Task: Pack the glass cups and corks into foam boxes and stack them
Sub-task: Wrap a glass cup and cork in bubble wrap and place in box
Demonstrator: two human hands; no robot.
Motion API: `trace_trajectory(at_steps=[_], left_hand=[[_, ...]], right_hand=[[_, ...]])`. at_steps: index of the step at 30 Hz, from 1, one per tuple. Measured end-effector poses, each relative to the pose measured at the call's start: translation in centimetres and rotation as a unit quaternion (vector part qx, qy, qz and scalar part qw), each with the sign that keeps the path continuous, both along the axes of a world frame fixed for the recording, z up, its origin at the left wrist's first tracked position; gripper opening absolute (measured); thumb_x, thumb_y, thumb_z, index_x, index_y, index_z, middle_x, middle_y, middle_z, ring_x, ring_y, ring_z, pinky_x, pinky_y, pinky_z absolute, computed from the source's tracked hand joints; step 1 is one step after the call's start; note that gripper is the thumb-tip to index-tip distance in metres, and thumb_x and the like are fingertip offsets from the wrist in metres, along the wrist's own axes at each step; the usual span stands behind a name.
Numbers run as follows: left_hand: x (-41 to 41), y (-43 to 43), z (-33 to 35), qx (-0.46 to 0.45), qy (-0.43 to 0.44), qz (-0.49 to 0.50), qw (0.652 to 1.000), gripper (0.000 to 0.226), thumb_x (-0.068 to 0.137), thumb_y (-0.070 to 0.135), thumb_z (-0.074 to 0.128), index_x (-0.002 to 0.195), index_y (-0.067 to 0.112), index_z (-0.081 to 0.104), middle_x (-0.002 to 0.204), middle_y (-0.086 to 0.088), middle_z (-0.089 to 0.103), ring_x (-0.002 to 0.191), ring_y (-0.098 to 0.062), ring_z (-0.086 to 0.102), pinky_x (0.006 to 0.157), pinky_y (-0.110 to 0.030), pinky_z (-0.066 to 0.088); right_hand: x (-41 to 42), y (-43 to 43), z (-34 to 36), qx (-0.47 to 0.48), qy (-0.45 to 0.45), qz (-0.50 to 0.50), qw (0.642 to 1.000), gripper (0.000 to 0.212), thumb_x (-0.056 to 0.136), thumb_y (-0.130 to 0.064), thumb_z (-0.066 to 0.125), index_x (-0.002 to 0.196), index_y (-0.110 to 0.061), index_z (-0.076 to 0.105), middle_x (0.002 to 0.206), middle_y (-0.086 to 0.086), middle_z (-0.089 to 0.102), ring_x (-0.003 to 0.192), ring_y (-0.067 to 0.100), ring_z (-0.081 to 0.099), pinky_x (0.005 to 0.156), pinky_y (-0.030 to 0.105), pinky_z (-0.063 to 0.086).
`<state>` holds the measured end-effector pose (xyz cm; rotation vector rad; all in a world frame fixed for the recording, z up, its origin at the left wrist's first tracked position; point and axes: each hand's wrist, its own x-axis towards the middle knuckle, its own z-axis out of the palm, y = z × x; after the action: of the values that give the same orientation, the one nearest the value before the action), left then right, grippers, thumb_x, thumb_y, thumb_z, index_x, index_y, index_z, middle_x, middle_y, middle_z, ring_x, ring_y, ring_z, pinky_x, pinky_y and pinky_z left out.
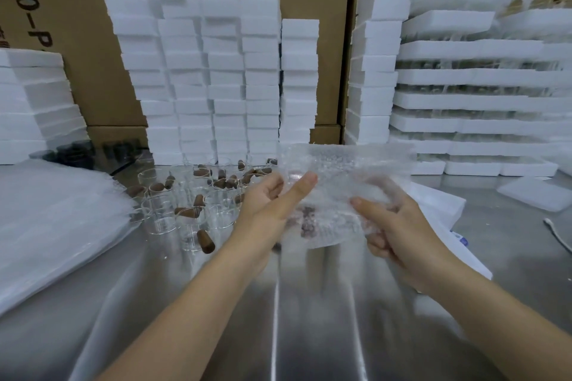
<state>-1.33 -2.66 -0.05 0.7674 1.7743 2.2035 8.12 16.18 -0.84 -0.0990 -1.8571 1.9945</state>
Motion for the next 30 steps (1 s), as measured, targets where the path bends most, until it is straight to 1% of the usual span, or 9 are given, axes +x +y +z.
trace_trajectory(at_steps=[2, 6, 9, 11, 13, 17, 23, 27, 30], left_hand=[[0.2, -0.1, 0.0, -0.031, 0.020, -0.009, 0.999, 0.018, 0.089, 0.048, 0.079, 0.073, 0.058, 0.077, 0.082, 0.044, 0.069, 0.090, 0.026, 0.064, 0.065, 0.004, 0.043], [-0.5, 0.8, -0.7, -0.019, 0.026, -0.014, 0.999, 0.015, 0.081, 0.062, 0.080, 0.087, 0.049, 0.079, 0.096, 0.037, 0.074, 0.111, 0.007, 0.066, 0.075, -0.016, 0.053], [-0.4, 1.5, -0.4, -0.013, 0.039, -0.045, 0.998, 0.022, 0.083, 0.060, 0.075, 0.066, 0.074, 0.067, 0.077, 0.051, 0.064, 0.089, 0.020, 0.068, 0.074, -0.013, 0.053], [-1.0, 1.8, -0.6, 0.008, 0.012, -0.056, 0.998, 0.010, 0.087, 0.055, 0.076, 0.078, 0.059, 0.078, 0.082, 0.047, 0.068, 0.087, 0.021, 0.068, 0.075, -0.015, 0.057], [-1.2, 2.0, -0.4, 0.010, 0.000, -0.051, 0.999, 0.017, 0.082, 0.061, 0.078, 0.096, 0.052, 0.080, 0.100, 0.042, 0.072, 0.108, 0.011, 0.068, 0.100, -0.035, 0.057], [-1.9, 2.1, -0.6, 0.000, 0.012, -0.061, 0.998, 0.015, 0.084, 0.059, 0.078, 0.075, 0.048, 0.072, 0.076, 0.043, 0.067, 0.086, 0.021, 0.065, 0.100, -0.039, 0.051], [-2.4, 1.4, -0.8, -0.025, 0.016, -0.046, 0.999, 0.079, 0.074, 0.077, 0.078, 0.135, 0.026, 0.070, 0.136, 0.010, 0.073, 0.133, -0.016, 0.065, 0.113, -0.050, 0.051], [-2.3, 1.2, -0.7, -0.051, 0.020, -0.057, 0.997, 0.061, 0.083, 0.068, 0.080, 0.123, 0.022, 0.075, 0.120, 0.003, 0.080, 0.113, -0.019, 0.077, 0.096, -0.043, 0.062], [-1.9, 1.0, -0.5, -0.060, 0.017, -0.095, 0.994, 0.044, 0.081, 0.060, 0.080, 0.104, 0.023, 0.082, 0.107, -0.002, 0.084, 0.095, -0.020, 0.082, 0.075, -0.029, 0.066]], right_hand=[[0.2, 0.1, 0.3, -0.042, -0.005, 0.013, 0.999, 0.015, 0.100, -0.014, 0.069, 0.115, -0.018, 0.069, 0.088, 0.010, 0.063, 0.042, 0.012, 0.036, 0.039, 0.022, 0.032], [0.4, 0.1, 0.8, -0.048, 0.010, 0.025, 0.998, 0.013, 0.097, -0.015, 0.068, 0.096, -0.026, 0.073, 0.084, 0.007, 0.067, 0.044, 0.013, 0.047, 0.040, 0.023, 0.040], [0.2, 0.4, 0.3, -0.054, 0.015, 0.040, 0.998, 0.026, 0.089, -0.020, 0.072, 0.115, -0.024, 0.071, 0.085, 0.004, 0.068, 0.047, 0.013, 0.051, 0.042, 0.023, 0.044], [0.0, 0.6, 0.0, -0.088, 0.019, 0.057, 0.994, 0.038, 0.089, -0.019, 0.071, 0.127, -0.021, 0.071, 0.087, 0.001, 0.068, 0.051, 0.011, 0.052, 0.043, 0.022, 0.046], [-0.1, 0.6, 0.2, -0.133, 0.028, 0.065, 0.989, 0.027, 0.088, -0.015, 0.069, 0.111, -0.020, 0.082, 0.089, -0.001, 0.071, 0.055, 0.009, 0.056, 0.043, 0.019, 0.045], [-0.2, 1.0, -0.1, -0.175, 0.048, 0.075, 0.980, 0.024, 0.081, -0.015, 0.062, 0.088, -0.010, 0.084, 0.097, 0.009, 0.075, 0.069, 0.017, 0.068, 0.048, 0.023, 0.053], [0.0, 0.6, -0.1, -0.022, 0.049, 0.064, 0.997, 0.059, 0.078, -0.062, 0.079, 0.096, -0.006, 0.084, 0.109, 0.017, 0.079, 0.098, 0.026, 0.077, 0.074, 0.032, 0.062], [0.4, 0.2, 0.3, 0.228, 0.088, -0.084, 0.966, 0.022, 0.081, -0.023, 0.091, 0.090, -0.015, 0.073, 0.092, 0.004, 0.078, 0.082, 0.018, 0.072, 0.072, 0.024, 0.057], [0.6, 0.3, 0.3, 0.289, 0.112, -0.151, 0.939, 0.034, 0.083, -0.010, 0.088, 0.098, -0.022, 0.060, 0.090, -0.005, 0.068, 0.079, 0.015, 0.064, 0.067, 0.024, 0.052]])
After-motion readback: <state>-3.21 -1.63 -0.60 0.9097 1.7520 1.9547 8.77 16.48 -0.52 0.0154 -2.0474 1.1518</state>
